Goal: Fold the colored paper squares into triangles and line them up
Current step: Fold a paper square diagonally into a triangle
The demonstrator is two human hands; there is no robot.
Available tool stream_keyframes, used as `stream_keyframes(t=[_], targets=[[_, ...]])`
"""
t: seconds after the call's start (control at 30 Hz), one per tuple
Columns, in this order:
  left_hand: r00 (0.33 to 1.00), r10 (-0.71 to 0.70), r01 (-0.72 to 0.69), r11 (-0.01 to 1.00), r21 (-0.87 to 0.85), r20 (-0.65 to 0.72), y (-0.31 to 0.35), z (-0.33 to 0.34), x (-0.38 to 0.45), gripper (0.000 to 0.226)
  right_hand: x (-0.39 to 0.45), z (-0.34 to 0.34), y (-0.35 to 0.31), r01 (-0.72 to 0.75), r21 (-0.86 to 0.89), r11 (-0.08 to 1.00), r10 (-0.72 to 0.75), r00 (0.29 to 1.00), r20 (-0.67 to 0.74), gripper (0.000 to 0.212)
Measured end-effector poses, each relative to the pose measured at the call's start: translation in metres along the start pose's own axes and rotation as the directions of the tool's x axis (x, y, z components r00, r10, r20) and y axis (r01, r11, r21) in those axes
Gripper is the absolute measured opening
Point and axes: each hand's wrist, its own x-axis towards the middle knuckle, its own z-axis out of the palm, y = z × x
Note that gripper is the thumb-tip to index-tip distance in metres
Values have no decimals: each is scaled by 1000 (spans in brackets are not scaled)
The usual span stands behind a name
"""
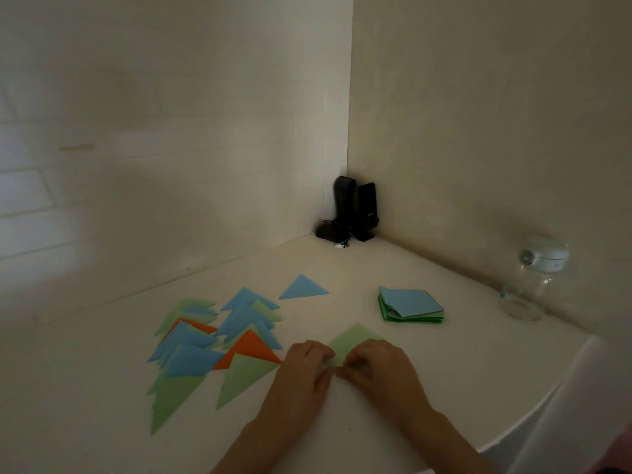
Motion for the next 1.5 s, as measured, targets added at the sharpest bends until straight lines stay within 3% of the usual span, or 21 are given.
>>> stream_keyframes(t=[0.3, 0.4, 0.53, 0.83, 1.0, 1.17, 1.3, 1.5], targets=[[996, -56, 57, 998, 9, -68, -2, 9, 7, 17, 5, -11, 15, 57, 0, 998, -57, 997, 45, 46], [988, -89, 92, 996, 15, -130, 1, 13, 10, 19, 4, -5, 17, 26, 93, 995, -21, 998, -52, 33], [975, -162, 161, 987, -24, -151, 0, 18, 14, 22, 5, -5, 14, -55, 171, 984, 67, 996, -66, 12], [955, -275, 264, 959, -104, -110, -4, 17, 24, 28, 22, -16, 8, -270, 178, 946, 238, 954, 180, 26], [946, -323, 310, 933, -185, -42, -5, 8, 26, 25, 27, -20, 9, -296, 172, 939, 241, 928, 284, 25], [959, -281, 268, 938, -219, -34, -11, 4, 21, 24, 21, -27, 12, -244, 164, 956, 183, 930, 318, 25], [981, -193, 185, 962, -201, -22, -14, -2, 12, 26, 7, -23, 10, -129, 78, 989, 105, 960, 261, 27], [993, -111, 103, 976, -193, -32, -8, -6, 3, 36, 7, -9, 0, -100, -59, 993, 108, 984, 140, 22]])
